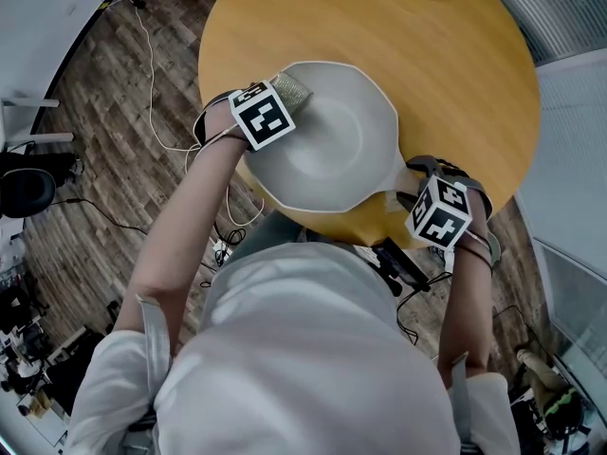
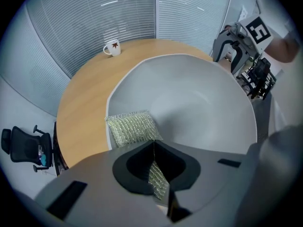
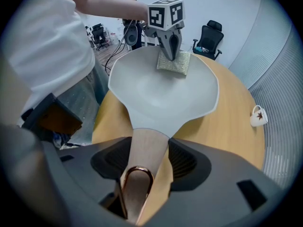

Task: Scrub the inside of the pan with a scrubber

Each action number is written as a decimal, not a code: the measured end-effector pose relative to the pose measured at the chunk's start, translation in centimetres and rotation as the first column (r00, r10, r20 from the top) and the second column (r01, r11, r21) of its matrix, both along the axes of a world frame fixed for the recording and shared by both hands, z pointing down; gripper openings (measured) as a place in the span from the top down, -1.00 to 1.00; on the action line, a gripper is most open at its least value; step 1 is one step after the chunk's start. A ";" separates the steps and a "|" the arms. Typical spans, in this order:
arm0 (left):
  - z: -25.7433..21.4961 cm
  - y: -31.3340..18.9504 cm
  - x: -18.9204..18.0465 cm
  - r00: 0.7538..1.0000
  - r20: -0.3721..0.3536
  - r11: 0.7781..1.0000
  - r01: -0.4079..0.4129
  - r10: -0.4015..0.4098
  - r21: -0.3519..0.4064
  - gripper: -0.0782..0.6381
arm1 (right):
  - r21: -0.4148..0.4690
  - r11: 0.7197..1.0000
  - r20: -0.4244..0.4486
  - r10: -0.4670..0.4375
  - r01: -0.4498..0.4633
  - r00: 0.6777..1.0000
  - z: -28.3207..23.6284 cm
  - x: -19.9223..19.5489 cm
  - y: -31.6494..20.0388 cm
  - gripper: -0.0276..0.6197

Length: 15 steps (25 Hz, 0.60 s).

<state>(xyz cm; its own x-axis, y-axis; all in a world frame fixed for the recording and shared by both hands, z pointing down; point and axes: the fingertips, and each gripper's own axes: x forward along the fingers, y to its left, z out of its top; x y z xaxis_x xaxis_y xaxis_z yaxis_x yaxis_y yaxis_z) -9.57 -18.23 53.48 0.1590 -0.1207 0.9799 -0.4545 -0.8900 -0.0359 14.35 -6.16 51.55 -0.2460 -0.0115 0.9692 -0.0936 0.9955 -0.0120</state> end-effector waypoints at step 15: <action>0.3 3.6 0.0 0.987 0.036 0.985 -0.157 0.159 -0.066 0.73 | 0.006 1.000 -0.012 0.008 -0.008 1.000 0.1 0.5 0.3 0.17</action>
